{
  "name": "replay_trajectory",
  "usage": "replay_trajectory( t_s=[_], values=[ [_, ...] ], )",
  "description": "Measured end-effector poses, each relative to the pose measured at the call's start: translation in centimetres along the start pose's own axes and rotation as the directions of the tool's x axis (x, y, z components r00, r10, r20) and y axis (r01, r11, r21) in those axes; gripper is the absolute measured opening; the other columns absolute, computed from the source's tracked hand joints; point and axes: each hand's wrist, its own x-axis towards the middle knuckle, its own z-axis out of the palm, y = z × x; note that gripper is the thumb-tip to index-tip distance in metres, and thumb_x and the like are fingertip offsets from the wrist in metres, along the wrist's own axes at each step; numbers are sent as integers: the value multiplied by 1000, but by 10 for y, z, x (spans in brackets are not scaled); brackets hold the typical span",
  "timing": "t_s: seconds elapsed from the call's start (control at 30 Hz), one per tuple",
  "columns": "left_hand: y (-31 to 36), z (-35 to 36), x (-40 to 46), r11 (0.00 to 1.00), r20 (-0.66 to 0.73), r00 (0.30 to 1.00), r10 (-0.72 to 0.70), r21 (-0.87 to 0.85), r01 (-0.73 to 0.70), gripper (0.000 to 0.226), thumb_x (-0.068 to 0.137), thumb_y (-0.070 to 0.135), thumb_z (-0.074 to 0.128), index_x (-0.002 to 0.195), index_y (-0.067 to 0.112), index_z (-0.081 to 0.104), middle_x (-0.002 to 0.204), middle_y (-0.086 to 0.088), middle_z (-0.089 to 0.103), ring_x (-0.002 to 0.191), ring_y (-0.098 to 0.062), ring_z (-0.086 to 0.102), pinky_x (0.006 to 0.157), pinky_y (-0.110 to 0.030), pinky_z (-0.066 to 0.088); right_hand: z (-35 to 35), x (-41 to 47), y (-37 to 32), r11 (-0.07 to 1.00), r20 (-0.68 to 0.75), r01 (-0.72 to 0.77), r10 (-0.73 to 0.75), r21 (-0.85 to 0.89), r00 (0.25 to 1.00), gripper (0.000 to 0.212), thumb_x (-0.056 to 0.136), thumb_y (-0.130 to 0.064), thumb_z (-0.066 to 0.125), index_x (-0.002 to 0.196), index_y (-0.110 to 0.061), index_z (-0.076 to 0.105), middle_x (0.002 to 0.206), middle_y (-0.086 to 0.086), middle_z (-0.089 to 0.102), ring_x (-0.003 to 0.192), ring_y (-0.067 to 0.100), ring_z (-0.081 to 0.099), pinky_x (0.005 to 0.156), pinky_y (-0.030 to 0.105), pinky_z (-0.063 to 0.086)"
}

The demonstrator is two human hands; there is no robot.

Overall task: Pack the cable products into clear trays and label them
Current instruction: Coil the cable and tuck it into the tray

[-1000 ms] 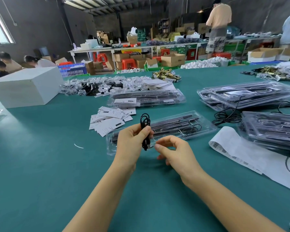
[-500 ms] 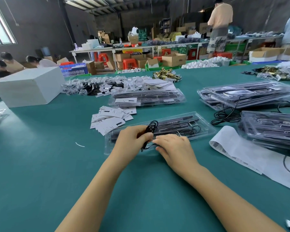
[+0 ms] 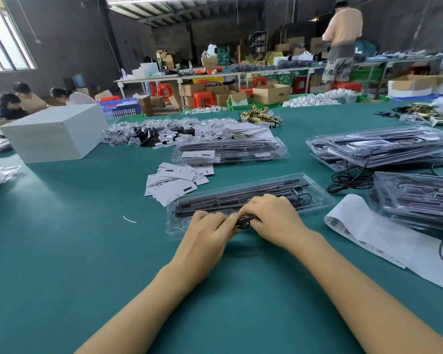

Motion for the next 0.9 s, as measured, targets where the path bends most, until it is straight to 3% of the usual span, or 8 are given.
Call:
replay_trajectory(
  t_s=[0.13,0.27,0.37,0.47,0.67,0.7,0.8,0.9],
  values=[
    [-4,5,-4,991,-15,994,110,72,-109,28,81,1,65,106,11,72,74,-1,59,61,-21,47,70,-31,38,4,-2,4,994,-27,107,-106,4,994,27,99,-38,44,113,-27,64,110,-6,63,99,20,51,81,32,42],
    [-5,4,-5,988,4,990,140,60,-140,30,75,-2,68,101,12,73,74,-1,60,60,-23,49,68,-31,42,7,-8,6,984,-40,176,-176,-1,984,30,94,-36,53,116,-19,62,111,1,59,97,23,51,81,37,44],
    [-6,4,-7,993,35,993,112,25,-113,35,73,-5,68,102,12,72,73,-1,57,59,-22,47,67,-33,41,8,-4,5,991,-41,133,-132,32,990,32,92,-45,54,113,-22,62,110,-4,58,97,20,50,79,31,42],
    [-6,2,-10,995,67,993,102,-24,-101,39,77,-4,68,111,14,70,74,0,57,61,-22,46,65,-34,42,2,0,10,972,22,25,-31,232,999,31,83,-56,61,103,-32,64,105,-12,57,97,11,46,78,25,38],
    [-4,0,-14,992,84,992,93,-93,-86,36,74,-3,76,106,13,71,78,1,59,63,-21,49,65,-31,42,-3,3,11,931,96,-6,-31,364,995,22,85,-50,63,95,-31,66,97,-9,57,96,12,47,86,35,44],
    [-4,0,-14,992,85,992,96,-89,-88,35,74,-2,76,105,12,71,78,1,59,64,-21,49,65,-31,42,-2,3,10,945,91,3,-34,327,995,23,87,-49,60,97,-29,65,99,-9,57,96,14,47,85,36,44],
    [-1,0,-14,993,69,992,108,-62,-104,29,77,1,75,104,11,71,77,-1,60,63,-22,49,66,-31,43,7,1,2,991,-33,137,-137,6,990,26,95,-42,52,101,-19,63,101,-1,57,89,22,48,72,38,45],
    [-1,-2,-14,995,45,995,94,-31,-93,28,76,2,76,102,11,72,76,-1,60,63,-22,50,67,-30,43,14,-3,-5,970,-213,216,-236,-116,948,19,91,-23,62,86,-5,64,83,11,58,69,29,52,55,41,48]
  ],
)
